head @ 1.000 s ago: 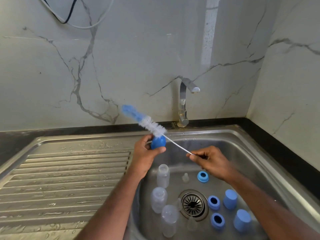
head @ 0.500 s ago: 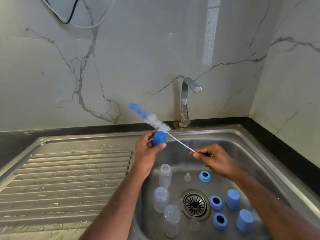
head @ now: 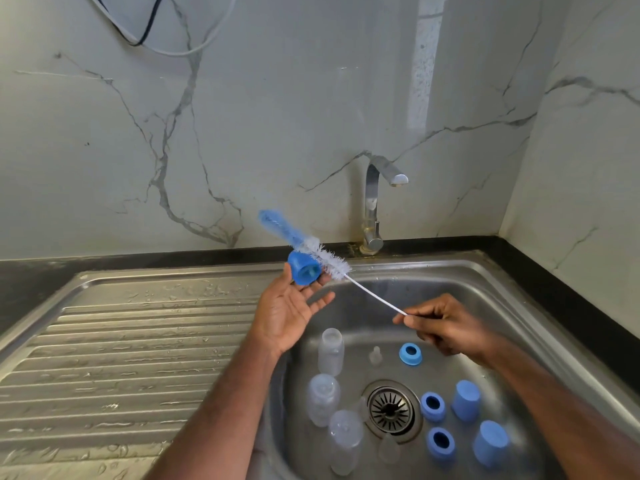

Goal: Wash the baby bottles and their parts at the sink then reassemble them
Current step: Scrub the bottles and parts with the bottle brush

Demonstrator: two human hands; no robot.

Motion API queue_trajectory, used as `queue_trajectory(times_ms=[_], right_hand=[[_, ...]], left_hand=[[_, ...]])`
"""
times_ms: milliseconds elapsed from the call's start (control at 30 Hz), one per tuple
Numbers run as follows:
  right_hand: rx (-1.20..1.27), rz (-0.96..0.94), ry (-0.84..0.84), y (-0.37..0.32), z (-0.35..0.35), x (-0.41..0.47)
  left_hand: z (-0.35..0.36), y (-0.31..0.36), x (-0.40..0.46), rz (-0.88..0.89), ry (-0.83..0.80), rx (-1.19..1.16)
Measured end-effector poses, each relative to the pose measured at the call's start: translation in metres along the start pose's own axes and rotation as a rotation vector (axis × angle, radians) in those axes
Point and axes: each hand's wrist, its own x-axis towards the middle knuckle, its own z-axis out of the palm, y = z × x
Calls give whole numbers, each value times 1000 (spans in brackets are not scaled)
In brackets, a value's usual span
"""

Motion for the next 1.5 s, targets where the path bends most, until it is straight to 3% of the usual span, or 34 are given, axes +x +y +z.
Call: queue_trajectory(times_ms=[167,333,533,867,1000,1300,1500], right_hand=[[23,1,-29,-5,10,8],[-47,58,76,0,-25,2],[-58,142,124,8,-73,-25],[-214,91,323,36,-93,-20],[-196,83,359,42,-99,-16],[-263,96,358,42,-99,-12],[-278,107,365,42,-98,-12]], left_hand=[[13,-16,-2,-126,-103,145],[19,-32,-5,-45,-88,349],[43,-76,13,56,-32,873],[83,-187,65,-63,-227,1477],[82,-208,77,-135,-215,1711],[82,-236,88,-158,-227,1824],[84,-229,88,-103,-210,1739]])
